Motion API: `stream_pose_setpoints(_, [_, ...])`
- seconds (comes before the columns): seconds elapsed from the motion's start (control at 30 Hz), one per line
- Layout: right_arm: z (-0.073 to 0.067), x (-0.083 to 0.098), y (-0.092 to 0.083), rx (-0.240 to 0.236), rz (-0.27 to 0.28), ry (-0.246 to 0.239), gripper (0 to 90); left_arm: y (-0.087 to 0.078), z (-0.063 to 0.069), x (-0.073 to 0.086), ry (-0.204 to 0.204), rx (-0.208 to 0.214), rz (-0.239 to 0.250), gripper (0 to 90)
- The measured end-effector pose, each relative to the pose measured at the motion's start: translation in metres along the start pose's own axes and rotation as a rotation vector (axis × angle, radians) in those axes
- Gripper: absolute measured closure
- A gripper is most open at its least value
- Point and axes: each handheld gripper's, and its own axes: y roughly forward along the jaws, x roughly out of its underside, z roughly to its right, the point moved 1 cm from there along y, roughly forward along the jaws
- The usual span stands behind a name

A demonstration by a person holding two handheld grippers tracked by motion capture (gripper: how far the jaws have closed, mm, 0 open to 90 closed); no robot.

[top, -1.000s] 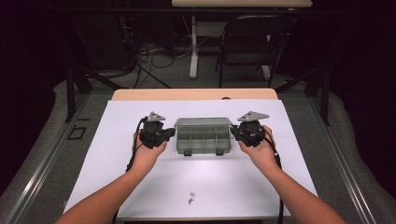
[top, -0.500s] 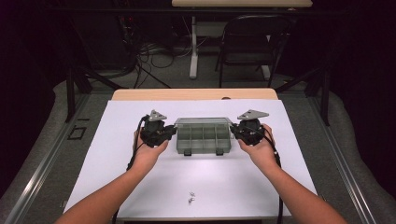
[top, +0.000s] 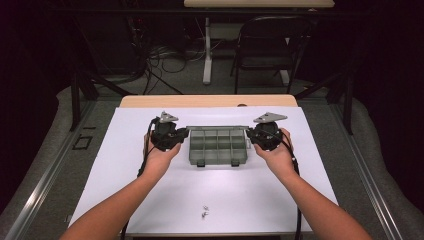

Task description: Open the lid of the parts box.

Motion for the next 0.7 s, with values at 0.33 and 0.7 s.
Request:
stream_pose_setpoints(0.33, [0.004,-0.009,0.004,0.01,0.007,0.025,81.7,0.004,-0.005,-0.014,-0.028,-0.013,0.006,80.4])
stream_pose_setpoints(0.7, [0.01,-0.023,0.01,0.027,0.005,0.069,82.6,0.01,-0.009,-0.026,-0.066,-0.042,0.023,81.9])
